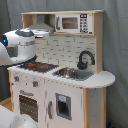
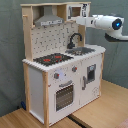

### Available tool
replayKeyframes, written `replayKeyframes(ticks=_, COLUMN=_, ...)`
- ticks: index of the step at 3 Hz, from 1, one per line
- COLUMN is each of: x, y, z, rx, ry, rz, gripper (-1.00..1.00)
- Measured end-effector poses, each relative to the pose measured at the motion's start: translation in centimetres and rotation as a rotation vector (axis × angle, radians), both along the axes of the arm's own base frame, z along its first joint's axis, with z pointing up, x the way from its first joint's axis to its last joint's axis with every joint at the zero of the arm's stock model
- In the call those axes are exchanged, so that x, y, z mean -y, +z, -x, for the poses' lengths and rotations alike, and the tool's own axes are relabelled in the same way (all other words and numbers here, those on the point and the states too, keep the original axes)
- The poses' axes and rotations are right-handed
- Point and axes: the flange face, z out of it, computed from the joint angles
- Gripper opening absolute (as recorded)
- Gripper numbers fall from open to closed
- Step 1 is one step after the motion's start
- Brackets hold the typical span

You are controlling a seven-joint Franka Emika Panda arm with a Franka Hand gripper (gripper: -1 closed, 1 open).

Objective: Play with the kitchen

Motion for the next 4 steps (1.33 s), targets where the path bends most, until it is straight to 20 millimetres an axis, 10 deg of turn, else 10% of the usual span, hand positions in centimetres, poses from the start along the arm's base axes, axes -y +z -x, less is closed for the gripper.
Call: replayKeyframes(ticks=4, x=3.1, y=1.5, z=-7.7, rx=0.002, ry=0.005, rz=0.088, gripper=1.0)
